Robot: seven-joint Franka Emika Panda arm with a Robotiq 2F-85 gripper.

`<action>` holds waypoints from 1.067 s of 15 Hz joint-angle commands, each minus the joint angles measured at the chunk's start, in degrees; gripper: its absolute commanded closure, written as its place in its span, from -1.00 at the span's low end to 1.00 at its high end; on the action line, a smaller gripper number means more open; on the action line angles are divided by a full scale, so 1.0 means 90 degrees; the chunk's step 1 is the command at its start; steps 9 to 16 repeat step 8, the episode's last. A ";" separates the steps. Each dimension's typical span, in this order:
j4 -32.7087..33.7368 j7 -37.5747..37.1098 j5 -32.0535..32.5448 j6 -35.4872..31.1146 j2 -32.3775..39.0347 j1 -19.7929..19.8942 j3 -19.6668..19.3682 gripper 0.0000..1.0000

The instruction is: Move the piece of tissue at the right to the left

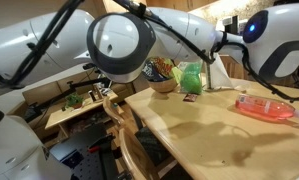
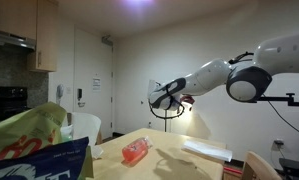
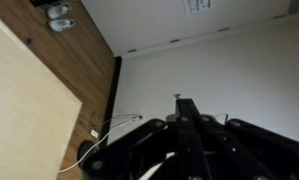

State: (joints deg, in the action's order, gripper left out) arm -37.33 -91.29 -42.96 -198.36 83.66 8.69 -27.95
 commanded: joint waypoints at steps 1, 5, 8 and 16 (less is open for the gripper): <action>0.0121 0.0082 -0.1390 0.0013 0.0024 -0.0364 -0.1502 1.00; 0.0071 0.0001 -0.1527 0.0032 0.0020 -0.0401 -0.1766 0.82; 0.0065 0.0001 -0.1512 0.0032 0.0060 -0.0398 -0.1743 0.44; 0.0065 0.0001 -0.1512 0.0032 0.0060 -0.0398 -0.1743 0.44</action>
